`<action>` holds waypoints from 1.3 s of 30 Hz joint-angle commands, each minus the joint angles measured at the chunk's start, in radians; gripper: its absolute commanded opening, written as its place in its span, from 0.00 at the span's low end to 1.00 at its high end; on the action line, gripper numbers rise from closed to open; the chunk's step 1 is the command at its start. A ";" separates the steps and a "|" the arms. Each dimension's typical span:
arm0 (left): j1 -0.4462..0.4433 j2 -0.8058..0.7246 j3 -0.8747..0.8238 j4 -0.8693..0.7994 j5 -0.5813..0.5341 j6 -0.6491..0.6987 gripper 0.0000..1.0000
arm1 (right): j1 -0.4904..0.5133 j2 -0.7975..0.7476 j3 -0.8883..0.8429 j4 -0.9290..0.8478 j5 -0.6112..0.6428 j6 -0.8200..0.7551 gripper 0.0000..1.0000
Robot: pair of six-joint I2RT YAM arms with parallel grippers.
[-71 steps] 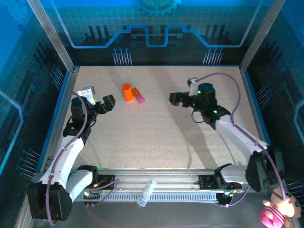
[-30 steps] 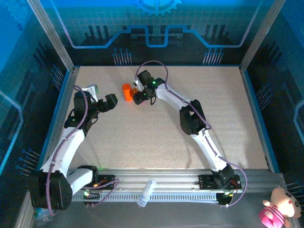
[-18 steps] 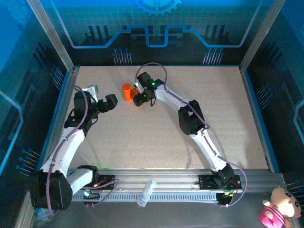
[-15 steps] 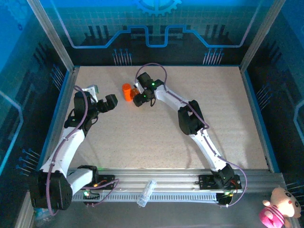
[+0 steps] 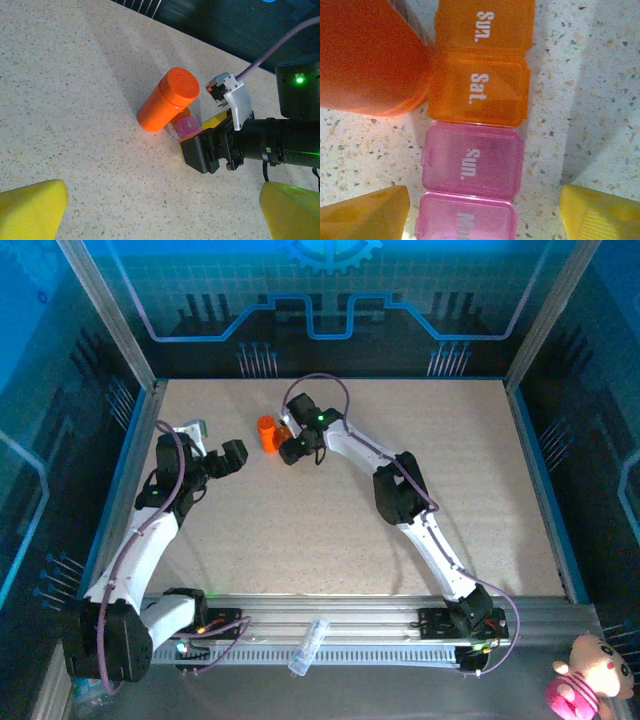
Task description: Sort the pills into containers
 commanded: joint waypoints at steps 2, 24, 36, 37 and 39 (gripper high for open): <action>-0.002 -0.002 0.021 -0.003 0.005 -0.016 0.99 | 0.027 0.023 0.047 -0.015 0.004 -0.019 0.77; -0.003 0.003 0.016 0.003 0.013 -0.031 0.99 | 0.011 -0.152 -0.236 0.052 0.087 -0.033 0.40; -0.003 0.000 0.027 -0.004 0.025 -0.043 0.99 | -0.014 -0.510 -0.737 0.233 0.095 -0.019 0.35; -0.003 -0.002 0.030 -0.005 0.028 -0.048 0.99 | -0.014 -0.548 -0.787 0.246 0.093 -0.015 0.35; -0.003 -0.006 0.029 -0.006 0.036 -0.061 0.99 | -0.013 -0.617 -0.885 0.270 0.091 -0.001 0.35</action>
